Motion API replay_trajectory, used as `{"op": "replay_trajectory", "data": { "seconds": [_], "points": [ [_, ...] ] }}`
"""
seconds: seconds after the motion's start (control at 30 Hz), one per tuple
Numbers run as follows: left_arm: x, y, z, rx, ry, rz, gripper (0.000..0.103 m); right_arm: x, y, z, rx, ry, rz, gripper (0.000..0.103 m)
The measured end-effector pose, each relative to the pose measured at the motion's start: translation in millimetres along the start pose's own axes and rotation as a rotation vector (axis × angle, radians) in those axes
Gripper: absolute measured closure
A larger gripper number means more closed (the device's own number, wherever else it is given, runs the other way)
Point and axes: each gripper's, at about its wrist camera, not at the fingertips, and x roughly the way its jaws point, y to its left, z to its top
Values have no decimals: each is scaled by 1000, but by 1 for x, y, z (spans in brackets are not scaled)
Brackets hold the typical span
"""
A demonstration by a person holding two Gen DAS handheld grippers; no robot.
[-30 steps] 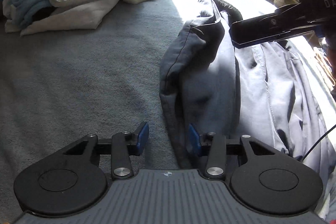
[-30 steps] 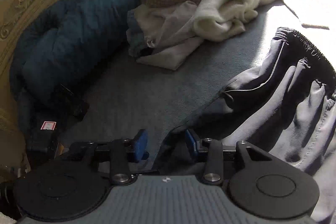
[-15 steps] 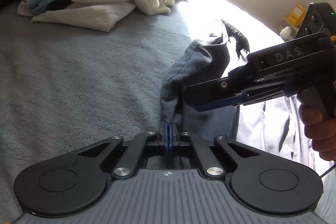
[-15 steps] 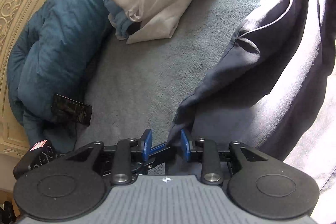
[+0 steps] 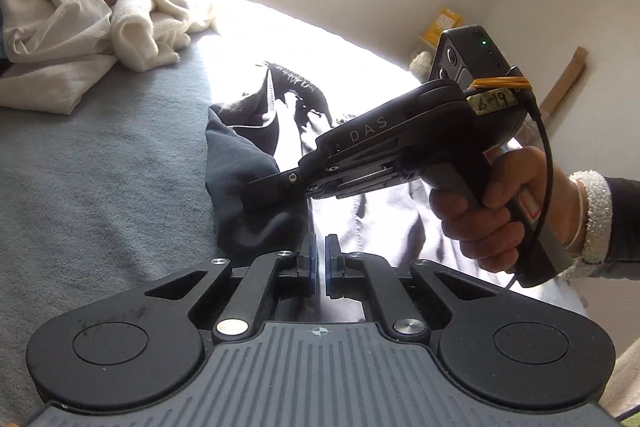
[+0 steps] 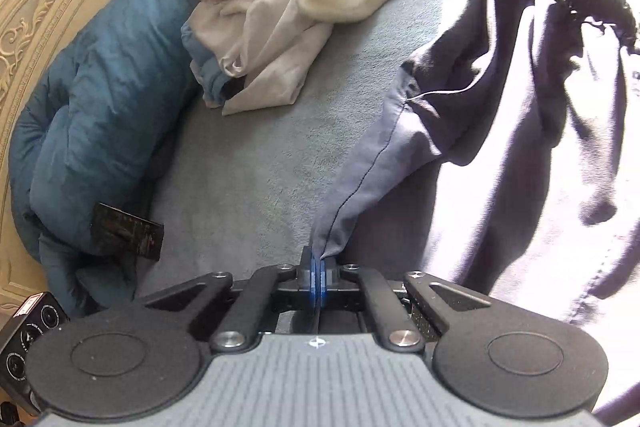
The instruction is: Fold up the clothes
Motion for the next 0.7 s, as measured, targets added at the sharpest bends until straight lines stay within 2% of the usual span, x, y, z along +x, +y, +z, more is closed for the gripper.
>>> {"op": "replay_trajectory", "data": {
  "seconds": [0.03, 0.07, 0.1, 0.3, 0.33, 0.4, 0.47, 0.53, 0.63, 0.7],
  "points": [
    [-3, 0, -3, 0, 2, -14, 93, -6, -6, 1, 0, -11, -16, 101],
    [-7, -1, -6, 12, 4, -6, 87, -12, -12, 2, -1, -24, -34, 101],
    [-11, -1, -11, 30, 13, 15, 85, -19, -19, 4, 7, -40, -48, 101],
    [-9, 15, -28, 43, 61, 150, 85, -43, -62, 13, 108, -94, -57, 101],
    [-6, 18, -30, 39, 69, 159, 84, -45, -68, 14, 117, -98, -59, 101],
    [8, 24, -34, 5, 133, 155, 77, -44, -73, 13, 131, -106, -63, 101],
    [21, 25, -39, -19, 195, 113, 77, -44, -76, 12, 138, -111, -75, 101],
    [24, 16, -45, -15, 224, 16, 77, -46, -77, 12, 135, -117, -81, 101],
    [24, -6, -56, 55, 278, -106, 77, -51, -81, 12, 136, -131, -91, 101],
    [22, -15, -63, 101, 307, -124, 77, -53, -84, 13, 142, -134, -93, 101]
  ]
}}
